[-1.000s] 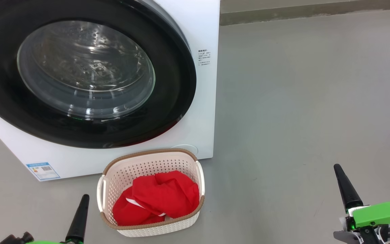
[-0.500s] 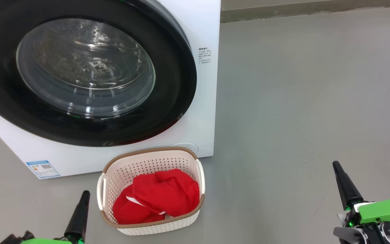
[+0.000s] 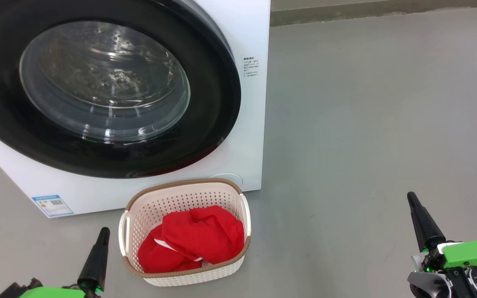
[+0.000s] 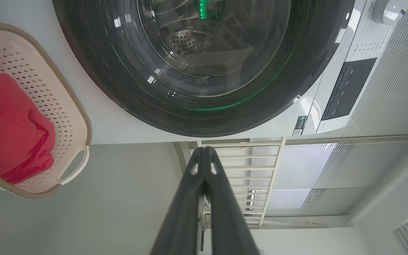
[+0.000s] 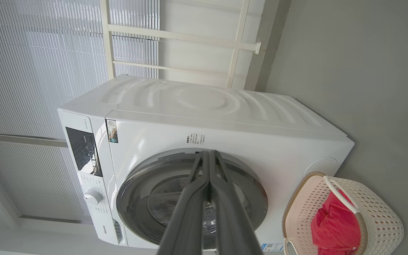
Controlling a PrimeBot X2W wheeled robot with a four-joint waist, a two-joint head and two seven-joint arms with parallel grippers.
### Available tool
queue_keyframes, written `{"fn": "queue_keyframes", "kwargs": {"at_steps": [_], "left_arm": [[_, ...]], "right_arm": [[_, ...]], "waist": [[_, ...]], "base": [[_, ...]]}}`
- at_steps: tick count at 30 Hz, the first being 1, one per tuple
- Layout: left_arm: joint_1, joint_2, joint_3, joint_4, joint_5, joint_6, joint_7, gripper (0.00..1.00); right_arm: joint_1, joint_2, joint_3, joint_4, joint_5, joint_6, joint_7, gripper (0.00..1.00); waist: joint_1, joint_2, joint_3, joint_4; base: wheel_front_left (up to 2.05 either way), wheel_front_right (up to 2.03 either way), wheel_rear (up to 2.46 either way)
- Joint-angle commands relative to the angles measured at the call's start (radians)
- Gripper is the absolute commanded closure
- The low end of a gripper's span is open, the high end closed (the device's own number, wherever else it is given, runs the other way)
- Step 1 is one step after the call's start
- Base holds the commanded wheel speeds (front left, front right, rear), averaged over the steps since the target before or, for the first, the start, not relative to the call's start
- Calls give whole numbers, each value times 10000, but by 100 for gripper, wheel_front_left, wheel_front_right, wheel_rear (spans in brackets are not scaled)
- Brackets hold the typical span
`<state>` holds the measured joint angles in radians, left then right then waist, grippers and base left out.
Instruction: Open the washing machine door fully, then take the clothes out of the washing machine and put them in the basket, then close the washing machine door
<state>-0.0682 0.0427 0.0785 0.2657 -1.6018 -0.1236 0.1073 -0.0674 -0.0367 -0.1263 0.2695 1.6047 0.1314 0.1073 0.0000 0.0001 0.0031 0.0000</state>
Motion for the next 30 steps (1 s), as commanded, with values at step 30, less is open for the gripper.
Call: {"fn": "queue_keyframes", "kwargs": {"at_steps": [30], "left_arm": [[-398, 76, 354, -206, -67, -71, 61, 100]], "right_arm": [[-405, -135, 123, -247, 38, -7, 61, 100]], "waist": [[0, -1, 0, 0]], "base": [[0, 0, 0]]}}
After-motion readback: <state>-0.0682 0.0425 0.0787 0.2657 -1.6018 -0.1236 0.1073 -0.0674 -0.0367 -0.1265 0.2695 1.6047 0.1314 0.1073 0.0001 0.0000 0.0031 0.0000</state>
